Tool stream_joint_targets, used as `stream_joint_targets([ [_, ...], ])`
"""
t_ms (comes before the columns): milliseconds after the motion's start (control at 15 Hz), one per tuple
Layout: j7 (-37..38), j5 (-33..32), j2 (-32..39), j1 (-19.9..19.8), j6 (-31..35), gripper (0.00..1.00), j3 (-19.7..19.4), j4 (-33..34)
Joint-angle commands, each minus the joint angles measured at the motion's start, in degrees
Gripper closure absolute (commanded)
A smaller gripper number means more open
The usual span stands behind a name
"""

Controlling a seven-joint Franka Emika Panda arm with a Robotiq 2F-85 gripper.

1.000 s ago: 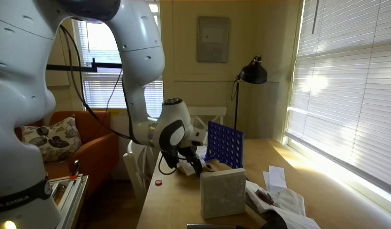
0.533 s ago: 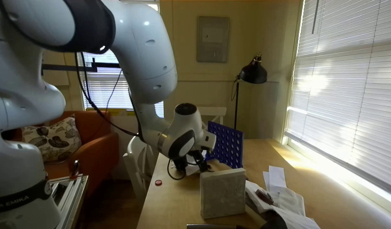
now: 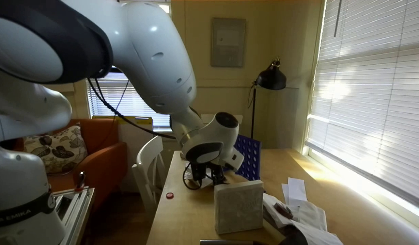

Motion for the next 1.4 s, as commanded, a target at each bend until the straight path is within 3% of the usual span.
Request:
stream_joint_targets([
  [0, -7.6, 11.4, -4.0, 4.0, 1.4, 0.00, -2.4, -0.3],
  [533, -25.3, 21.6, 2.0, 10.5, 0.8, 0.00, -4.7, 6.4],
  [1333, -27.3, 32.9, 3.3, 19.5, -5.7, 0.00, -8.8, 13.1],
])
